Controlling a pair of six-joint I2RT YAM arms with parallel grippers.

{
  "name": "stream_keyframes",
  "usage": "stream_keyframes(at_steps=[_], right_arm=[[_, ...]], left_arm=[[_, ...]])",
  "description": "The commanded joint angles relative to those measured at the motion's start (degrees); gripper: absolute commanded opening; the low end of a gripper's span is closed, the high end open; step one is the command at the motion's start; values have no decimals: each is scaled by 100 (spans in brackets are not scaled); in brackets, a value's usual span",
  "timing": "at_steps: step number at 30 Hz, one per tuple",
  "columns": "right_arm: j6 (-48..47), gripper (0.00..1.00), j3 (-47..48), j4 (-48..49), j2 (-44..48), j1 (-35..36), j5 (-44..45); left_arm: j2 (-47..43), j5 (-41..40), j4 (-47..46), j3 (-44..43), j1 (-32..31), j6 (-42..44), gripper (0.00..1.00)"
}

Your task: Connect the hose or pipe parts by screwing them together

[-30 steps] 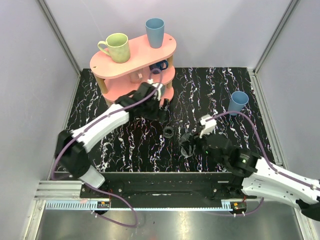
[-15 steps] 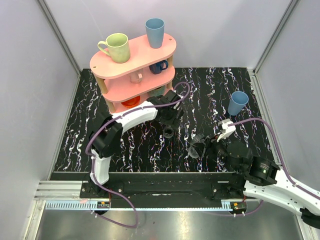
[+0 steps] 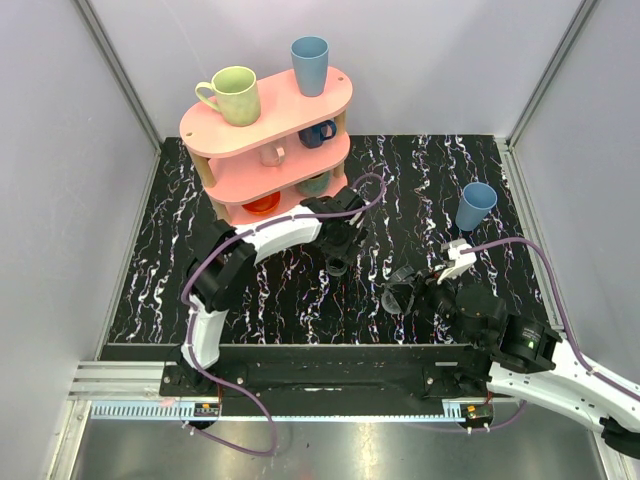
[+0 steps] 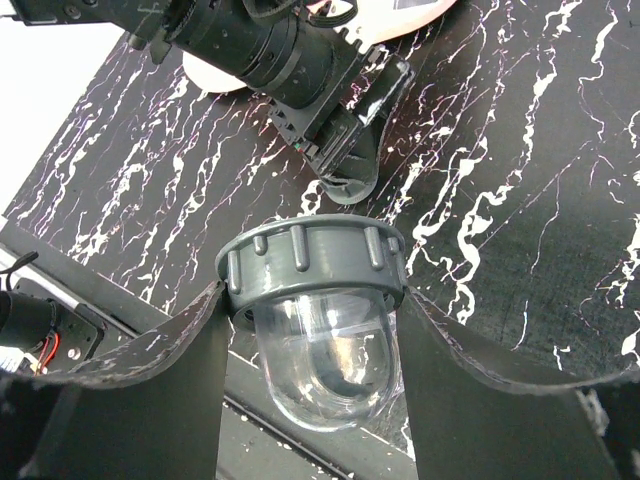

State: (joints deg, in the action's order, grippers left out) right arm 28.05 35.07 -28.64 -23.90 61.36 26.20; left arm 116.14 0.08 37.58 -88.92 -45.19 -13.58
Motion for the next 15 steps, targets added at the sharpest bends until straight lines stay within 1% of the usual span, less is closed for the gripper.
stream_keyframes(at_steps=[1,6,11,15], right_arm=[[-116,28,220,219,-9,7,360],[-177,29,237,236,-88,7,456],[-221,29,246,315,-203,7,457],[-230,29,237,386,-229,16,386]], left_arm=[[85,89,-137,-99,-7,119,73],[14,10,-172,-2,-25,189,72],[-12,-175,-172,51,-51,207,68],[-21,-210,-164,130,-69,233,68]])
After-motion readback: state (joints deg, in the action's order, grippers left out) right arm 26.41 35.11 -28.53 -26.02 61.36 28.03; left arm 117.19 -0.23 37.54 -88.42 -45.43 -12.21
